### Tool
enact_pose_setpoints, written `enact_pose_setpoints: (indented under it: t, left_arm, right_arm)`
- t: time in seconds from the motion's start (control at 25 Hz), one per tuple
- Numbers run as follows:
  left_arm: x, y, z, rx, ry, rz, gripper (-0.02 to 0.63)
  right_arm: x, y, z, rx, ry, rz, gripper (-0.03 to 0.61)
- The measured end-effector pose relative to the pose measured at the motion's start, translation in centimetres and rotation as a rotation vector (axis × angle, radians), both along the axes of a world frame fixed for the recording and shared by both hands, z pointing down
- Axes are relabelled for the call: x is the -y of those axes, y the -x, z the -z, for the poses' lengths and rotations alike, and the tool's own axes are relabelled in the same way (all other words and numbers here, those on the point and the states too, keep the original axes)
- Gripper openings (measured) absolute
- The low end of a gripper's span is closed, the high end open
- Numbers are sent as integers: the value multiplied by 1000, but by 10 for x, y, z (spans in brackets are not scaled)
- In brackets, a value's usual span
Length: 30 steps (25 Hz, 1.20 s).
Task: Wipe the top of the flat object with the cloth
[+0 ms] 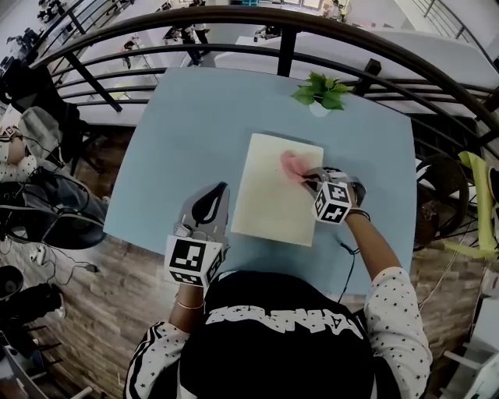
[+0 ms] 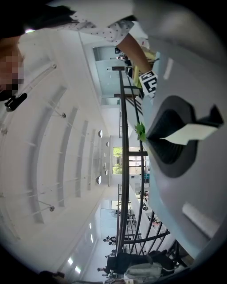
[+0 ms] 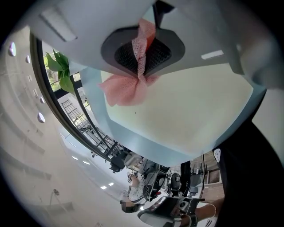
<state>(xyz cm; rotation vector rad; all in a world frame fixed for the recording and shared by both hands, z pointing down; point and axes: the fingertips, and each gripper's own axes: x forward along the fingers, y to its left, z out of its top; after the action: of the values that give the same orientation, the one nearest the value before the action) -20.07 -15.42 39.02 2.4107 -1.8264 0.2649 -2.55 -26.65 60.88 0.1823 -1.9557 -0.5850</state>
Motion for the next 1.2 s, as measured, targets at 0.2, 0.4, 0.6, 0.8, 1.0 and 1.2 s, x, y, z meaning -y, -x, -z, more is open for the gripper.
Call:
enact_pose_setpoints:
  t: [0.2,0.4,0.6,0.8,1.0,1.2]
  left_arm:
    - [-1,-4,1,-1,-2,-17,0]
    - [1,-9,0,1,0,-39,0]
    - [-2,-10,-2,2,10,-49,0]
    - [-2,-18,-4,-4,15,-64,0]
    - [0,-26,-6,-5,22,-85,0]
    - [1,-31,-7,-3,26,-98,0]
  right_arm:
    - [-11,0,0,3,5,11,5]
    - [-18,-1,1,9,9,13,5]
    - [-32,0,2,14,5,30,5]
    - [-42,-1,3,19,12,41,5]
    - [-53,-2,2,23,14,59,5]
    - [-63,-2,2,34,23,69,5]
